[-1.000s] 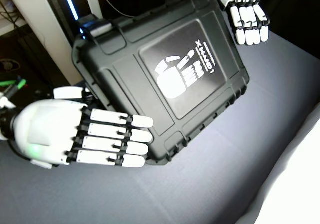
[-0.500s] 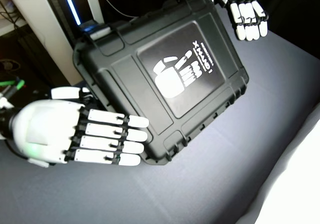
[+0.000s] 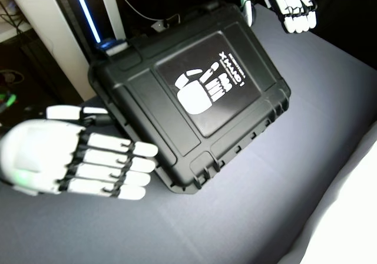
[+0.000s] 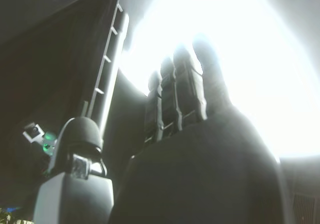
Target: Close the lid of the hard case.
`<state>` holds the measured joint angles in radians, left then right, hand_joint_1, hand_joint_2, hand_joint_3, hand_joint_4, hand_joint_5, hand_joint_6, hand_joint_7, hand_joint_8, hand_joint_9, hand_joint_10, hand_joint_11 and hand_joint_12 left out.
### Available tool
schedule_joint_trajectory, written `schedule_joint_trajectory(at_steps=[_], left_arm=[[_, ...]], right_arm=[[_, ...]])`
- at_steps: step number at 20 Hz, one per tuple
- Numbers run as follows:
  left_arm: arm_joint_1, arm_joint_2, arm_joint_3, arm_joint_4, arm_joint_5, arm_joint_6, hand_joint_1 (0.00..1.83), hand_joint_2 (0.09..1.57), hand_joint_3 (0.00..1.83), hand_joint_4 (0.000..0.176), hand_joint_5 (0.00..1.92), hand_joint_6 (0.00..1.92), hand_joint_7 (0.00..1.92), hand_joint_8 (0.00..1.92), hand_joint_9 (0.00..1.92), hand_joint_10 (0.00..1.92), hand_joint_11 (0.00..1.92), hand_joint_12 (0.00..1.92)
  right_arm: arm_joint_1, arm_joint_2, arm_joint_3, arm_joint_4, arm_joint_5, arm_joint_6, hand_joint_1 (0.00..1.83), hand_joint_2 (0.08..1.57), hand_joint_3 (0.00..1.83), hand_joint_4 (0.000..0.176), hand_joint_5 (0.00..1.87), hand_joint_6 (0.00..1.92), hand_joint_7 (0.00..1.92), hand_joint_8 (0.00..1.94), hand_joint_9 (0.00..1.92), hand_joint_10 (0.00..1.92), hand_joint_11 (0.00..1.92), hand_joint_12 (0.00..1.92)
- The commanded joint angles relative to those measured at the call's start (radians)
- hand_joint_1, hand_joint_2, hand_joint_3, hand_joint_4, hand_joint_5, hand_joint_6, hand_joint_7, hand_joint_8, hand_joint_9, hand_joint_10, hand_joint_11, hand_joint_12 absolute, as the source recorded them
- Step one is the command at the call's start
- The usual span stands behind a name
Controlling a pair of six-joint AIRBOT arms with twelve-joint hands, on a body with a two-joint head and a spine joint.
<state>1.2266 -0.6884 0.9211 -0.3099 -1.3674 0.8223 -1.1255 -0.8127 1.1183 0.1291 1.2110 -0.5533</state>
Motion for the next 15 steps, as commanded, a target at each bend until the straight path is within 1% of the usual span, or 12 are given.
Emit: schedule_joint_trajectory(at_steps=[1,3,4,6,7,9,10,11,12,13,14,15], left_arm=[[-0.005,0.000,0.002,-0.037,-0.152,0.000,0.20,1.35,0.01,0.000,0.17,0.00,0.18,0.00,0.18,0.00,0.00,0.25],[-0.012,-0.016,0.010,-0.050,-0.180,-0.001,0.23,1.43,0.00,0.000,0.18,0.00,0.19,0.00,0.17,0.00,0.00,0.31],[-0.022,-0.024,0.014,-0.051,-0.192,-0.001,0.21,1.42,0.00,0.000,0.20,0.00,0.21,0.01,0.18,0.00,0.00,0.33],[-0.041,-0.044,0.022,-0.052,-0.218,-0.001,0.13,1.39,0.00,0.000,0.19,0.00,0.19,0.00,0.15,0.00,0.00,0.18],[-0.054,-0.055,0.027,-0.047,-0.228,-0.001,0.11,1.40,0.00,0.000,0.18,0.00,0.18,0.00,0.16,0.01,0.00,0.19],[-0.087,-0.079,0.035,-0.028,-0.241,-0.005,0.12,1.39,0.00,0.000,0.14,0.00,0.16,0.00,0.14,0.00,0.00,0.23],[-0.106,-0.093,0.038,-0.014,-0.251,-0.009,0.23,1.39,0.00,0.000,0.15,0.00,0.15,0.00,0.11,0.01,0.00,0.21],[-0.115,-0.104,0.039,-0.008,-0.265,-0.013,0.31,1.39,0.00,0.000,0.15,0.00,0.10,0.01,0.02,0.00,0.00,0.04],[-0.122,-0.117,0.039,-0.006,-0.286,-0.014,0.31,1.38,0.00,0.000,0.11,0.00,0.05,0.00,0.00,0.00,0.00,0.01],[-0.126,-0.126,0.039,-0.006,-0.306,-0.018,0.33,1.36,0.00,0.000,0.10,0.00,0.08,0.01,0.02,0.01,0.00,0.00],[-0.131,-0.138,0.042,-0.005,-0.330,-0.031,0.23,1.34,0.00,0.000,0.06,0.00,0.11,0.02,0.07,0.02,0.04,0.02],[-0.137,-0.145,0.045,0.001,-0.350,-0.043,0.25,1.29,0.00,0.000,0.09,0.00,0.16,0.01,0.11,0.01,0.06,0.04]], right_arm=[[-0.006,0.014,-0.002,0.052,0.191,0.008,0.21,1.28,0.02,0.000,0.04,0.00,0.07,0.00,0.05,0.00,0.02,0.09],[-0.043,0.017,-0.006,0.101,0.272,0.005,0.25,1.31,0.01,0.000,0.05,0.01,0.07,0.01,0.04,0.01,0.02,0.07],[-0.043,0.017,-0.006,0.104,0.292,0.001,0.20,1.30,0.01,0.002,0.05,0.00,0.05,0.00,0.03,0.00,0.01,0.07],[-0.040,0.015,-0.006,0.106,0.328,-0.013,0.13,1.28,0.00,0.034,0.04,0.00,0.03,0.00,0.03,0.00,0.02,0.08],[-0.034,0.007,-0.006,0.106,0.346,-0.014,0.11,1.29,0.00,0.027,0.05,0.00,0.04,0.00,0.03,0.00,0.02,0.09],[-0.024,-0.012,-0.006,0.106,0.382,-0.014,0.18,1.30,0.00,0.008,0.08,0.01,0.09,0.01,0.07,0.01,0.03,0.10],[-0.020,-0.025,-0.008,0.105,0.408,-0.014,0.25,1.30,0.00,0.005,0.10,0.01,0.12,0.02,0.08,0.01,0.03,0.10],[-0.018,-0.033,-0.010,0.106,0.431,-0.014,0.30,1.29,0.00,0.015,0.11,0.01,0.11,0.01,0.07,0.00,0.02,0.10],[-0.015,-0.038,-0.015,0.106,0.465,-0.015,0.42,1.29,0.00,0.000,0.12,0.01,0.10,0.00,0.09,0.01,0.07,0.13],[-0.012,-0.040,-0.019,0.105,0.487,-0.015,0.48,1.29,0.00,0.000,0.14,0.01,0.12,0.01,0.12,0.02,0.12,0.14],[-0.008,-0.041,-0.025,0.102,0.520,-0.016,0.40,1.28,0.00,0.000,0.14,0.00,0.21,0.01,0.22,0.02,0.19,0.19],[-0.004,-0.043,-0.028,0.097,0.544,-0.018,0.36,1.30,0.00,0.000,0.15,0.00,0.26,0.01,0.27,0.00,0.19,0.30]])
